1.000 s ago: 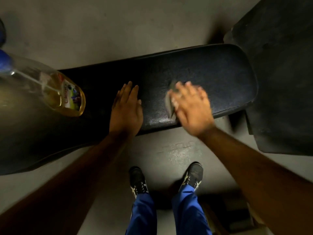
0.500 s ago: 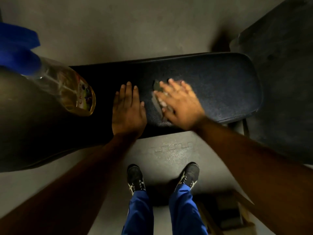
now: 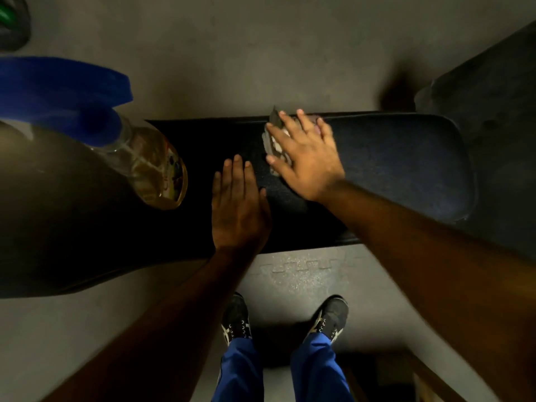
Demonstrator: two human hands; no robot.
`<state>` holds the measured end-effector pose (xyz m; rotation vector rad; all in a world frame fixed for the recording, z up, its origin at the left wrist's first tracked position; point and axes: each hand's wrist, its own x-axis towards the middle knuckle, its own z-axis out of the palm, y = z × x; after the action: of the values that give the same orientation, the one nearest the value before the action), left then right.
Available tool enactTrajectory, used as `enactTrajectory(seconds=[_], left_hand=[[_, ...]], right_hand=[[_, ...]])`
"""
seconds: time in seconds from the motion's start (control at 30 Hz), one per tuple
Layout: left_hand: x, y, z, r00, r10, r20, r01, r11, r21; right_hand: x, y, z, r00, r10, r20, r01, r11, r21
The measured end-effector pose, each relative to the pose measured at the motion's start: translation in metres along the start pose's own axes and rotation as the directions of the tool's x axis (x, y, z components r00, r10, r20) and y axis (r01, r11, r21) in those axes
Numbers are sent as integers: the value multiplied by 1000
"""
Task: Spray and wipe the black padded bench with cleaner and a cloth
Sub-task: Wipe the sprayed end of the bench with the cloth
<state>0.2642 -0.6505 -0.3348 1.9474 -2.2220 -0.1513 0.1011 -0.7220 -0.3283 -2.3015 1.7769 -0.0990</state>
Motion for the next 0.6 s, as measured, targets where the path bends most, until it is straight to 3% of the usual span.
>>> enactTrajectory(seconds=[0.03, 0.07, 0.17, 0.2, 0.3, 0.33, 0.4, 0.43, 0.47, 0.53, 0.6], left_hand=[[-2, 0, 0, 1000, -16, 4, 15, 1000, 3], [-2, 1, -1, 1000, -22, 13, 22, 1000, 3], [2, 0, -3, 999, -26, 43, 26, 1000, -4], [3, 0, -4, 999, -27, 40, 28, 999, -39], [-10, -10, -9, 998, -63, -5, 62, 985, -159], [-22, -14, -11, 998, -68, -2, 67, 982, -178], [-47, -21, -13, 998, -48, 30, 53, 979, -195], [-56, -24, -14, 998, -32, 56, 42, 981, -190], [-60, -27, -14, 997, -14, 73, 26, 984, -178], [-60, -29, -12, 997, 8, 82, 4, 990, -144], [-58, -28, -12, 997, 2, 83, 10, 991, -137]], right_hand=[[0, 9, -4, 993, -114, 17, 115, 993, -17], [6, 22, -10, 993, -119, 12, 120, 992, -26], [22, 9, -8, 967, 255, 7, -255, 965, 57], [18, -11, -3, 972, 236, 2, -235, 971, 50], [-7, -22, 5, 987, -148, 62, 145, 988, 48], [-4, -8, 0, 986, -155, 64, 151, 987, 56], [4, 5, -10, 991, 133, 30, -135, 988, 74], [2, 0, -9, 959, 280, 28, -282, 957, 65], [-5, -14, -3, 950, 312, 27, -313, 949, 48], [-33, -42, 3, 998, 38, 56, -41, 998, 50], [-50, -26, 4, 970, -218, 110, 213, 975, 58]])
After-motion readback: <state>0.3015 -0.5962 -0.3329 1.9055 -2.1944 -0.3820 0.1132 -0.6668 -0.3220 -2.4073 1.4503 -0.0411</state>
